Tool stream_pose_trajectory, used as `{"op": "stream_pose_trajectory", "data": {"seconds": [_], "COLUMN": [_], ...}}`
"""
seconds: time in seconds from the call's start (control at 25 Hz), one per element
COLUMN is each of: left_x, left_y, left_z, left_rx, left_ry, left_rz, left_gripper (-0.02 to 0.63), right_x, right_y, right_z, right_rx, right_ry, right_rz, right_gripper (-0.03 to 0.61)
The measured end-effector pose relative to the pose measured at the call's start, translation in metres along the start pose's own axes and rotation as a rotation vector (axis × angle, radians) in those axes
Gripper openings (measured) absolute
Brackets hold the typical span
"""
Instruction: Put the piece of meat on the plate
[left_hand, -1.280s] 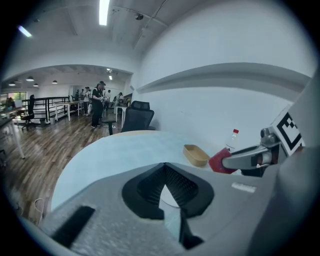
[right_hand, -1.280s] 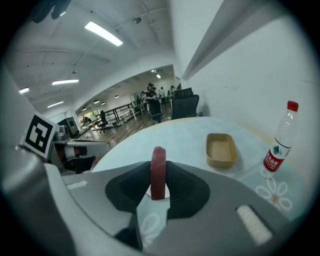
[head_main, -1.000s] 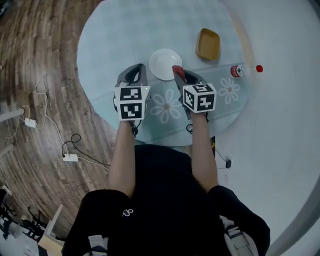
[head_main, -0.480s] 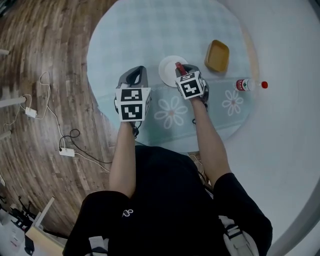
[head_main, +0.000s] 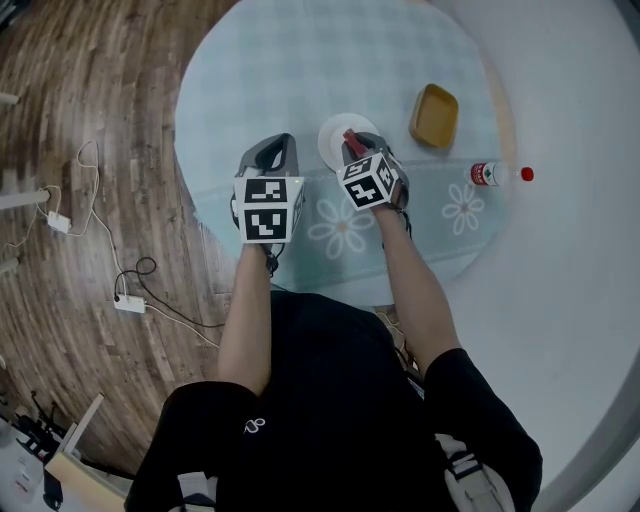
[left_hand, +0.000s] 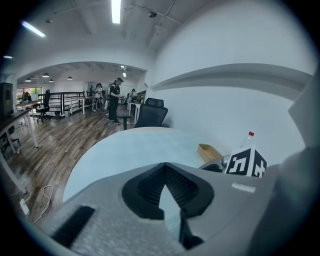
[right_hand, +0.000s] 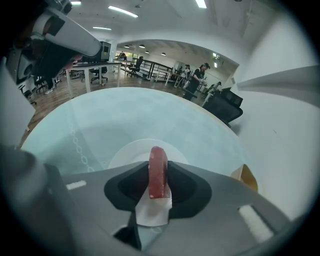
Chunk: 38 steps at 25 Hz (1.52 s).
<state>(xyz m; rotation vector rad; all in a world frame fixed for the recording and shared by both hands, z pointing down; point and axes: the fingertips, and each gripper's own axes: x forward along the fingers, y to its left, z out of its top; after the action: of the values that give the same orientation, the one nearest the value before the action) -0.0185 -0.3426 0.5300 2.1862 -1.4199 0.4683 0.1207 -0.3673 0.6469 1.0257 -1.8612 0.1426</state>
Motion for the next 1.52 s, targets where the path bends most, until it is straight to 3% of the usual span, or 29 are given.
{"op": "stream_pose_trajectory", "data": {"seconds": [0.28,0.48,0.56,0.72,0.88,1.04,1.16,1.36,1.52], "left_x": [-0.007,-0.014,-0.015,-0.019,-0.026,-0.038,-0.058,-0.099,-0.115], "left_y": [-0.004,-0.004,-0.006,-0.010,-0.024,-0.052,-0.073,-0.103,-0.119], "left_z": [0.001,0.002,0.002,0.011,0.036,0.073,0.104,0.156,0.170], "left_rx": [0.000,-0.001,0.003,0.007,0.014,0.061,0.099,0.203,0.213], "left_ry": [-0.013,-0.020,-0.025,-0.048,-0.127,-0.232,-0.315,-0.453,-0.495], "left_rz": [-0.009,-0.021,-0.029,-0.044,-0.082,-0.153,-0.195,-0.223,-0.243], "left_gripper": [0.002,0.002,0.002,0.002,0.002,0.002,0.002,0.001,0.001], "right_x": [-0.005,-0.004,-0.009,-0.054,-0.117,-0.210,-0.265,-0.298,-0.313], "right_y": [0.010,0.023,0.021,-0.013,-0.061,-0.103,-0.116,-0.116,-0.114], "right_z": [-0.003,-0.001,0.003,0.042,0.069,0.091,0.099,0.080,0.066], "right_rx": [0.050,0.217,0.320,0.563,0.730,0.863,0.801,0.701,0.636], "right_ry": [-0.033,-0.067,-0.103,-0.340,-0.560,-0.848,-0.973,-0.895,-0.820], "right_rz": [0.064,0.174,0.198,0.147,0.054,0.039,-0.012,-0.145,-0.239], "right_gripper": [0.150,0.184,0.164,0.121,0.013,0.009,0.011,0.011,0.011]}}
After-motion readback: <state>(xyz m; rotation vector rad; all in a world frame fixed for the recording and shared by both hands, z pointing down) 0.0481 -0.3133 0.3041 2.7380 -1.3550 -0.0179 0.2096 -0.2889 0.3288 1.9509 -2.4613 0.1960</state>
